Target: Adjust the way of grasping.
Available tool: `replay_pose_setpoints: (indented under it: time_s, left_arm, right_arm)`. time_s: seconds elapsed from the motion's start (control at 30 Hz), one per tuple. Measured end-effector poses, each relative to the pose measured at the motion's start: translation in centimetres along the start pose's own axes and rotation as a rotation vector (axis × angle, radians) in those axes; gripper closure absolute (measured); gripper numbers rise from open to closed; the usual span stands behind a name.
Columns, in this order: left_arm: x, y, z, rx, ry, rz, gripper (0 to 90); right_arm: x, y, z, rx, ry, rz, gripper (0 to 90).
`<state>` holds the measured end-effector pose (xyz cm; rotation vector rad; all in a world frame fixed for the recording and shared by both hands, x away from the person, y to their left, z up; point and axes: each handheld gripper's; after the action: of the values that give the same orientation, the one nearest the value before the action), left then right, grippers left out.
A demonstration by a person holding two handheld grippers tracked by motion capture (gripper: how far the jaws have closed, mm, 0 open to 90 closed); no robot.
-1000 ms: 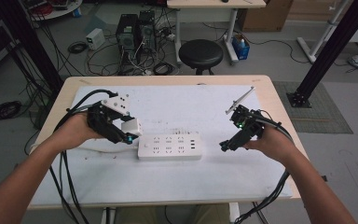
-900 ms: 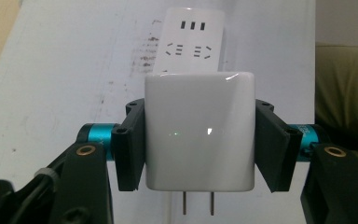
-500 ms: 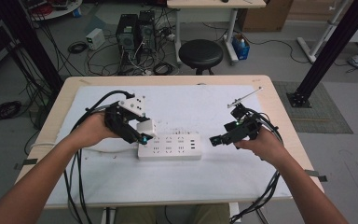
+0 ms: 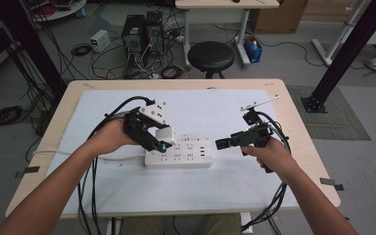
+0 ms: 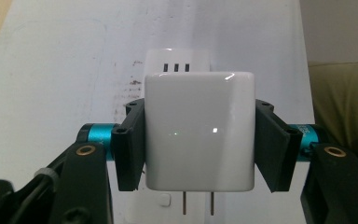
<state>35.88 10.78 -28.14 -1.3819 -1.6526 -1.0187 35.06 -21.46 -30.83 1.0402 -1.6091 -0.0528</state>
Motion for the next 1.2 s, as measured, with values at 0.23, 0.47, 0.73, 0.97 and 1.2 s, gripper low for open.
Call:
replay_pose_setpoints:
  time_s: [0.23, 0.47, 0.73, 0.97, 1.2]
  left_arm:
    - [-1.0, 0.0, -1.0, -0.006, -0.012, 0.01, 42.4]
    - [-2.0, -0.2, -2.1, -0.018, -0.031, 0.019, 42.4]
    - [-2.8, -0.5, -3.2, -0.04, -0.062, 0.01, 42.4]
    - [-3.6, -0.9, -4.3, -0.053, -0.101, 0.023, 42.4]
    - [-4.0, -1.0, -4.8, -0.053, -0.113, 0.027, 42.4]
  right_arm:
    - [-0.5, -0.1, 0.4, -0.061, -0.02, -0.064, 1.2]
    - [-1.1, 0.1, 0.2, -0.09, -0.04, -0.147, 1.2]
    - [-1.5, 0.4, -0.1, -0.117, -0.042, -0.203, 1.2]
    - [-2.4, 0.8, -0.9, -0.163, -0.01, -0.227, 1.3]
    - [-3.2, 1.1, -1.6, -0.182, -0.004, -0.24, 3.8]
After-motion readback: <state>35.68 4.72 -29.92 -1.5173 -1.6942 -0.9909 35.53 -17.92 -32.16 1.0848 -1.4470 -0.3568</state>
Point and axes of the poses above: each handheld gripper's, and its own axes: x roughly backward along the jaws, z roughly out of its underside, y roughly to its left, and after that the axes turned 14 degrees about y, right-handed
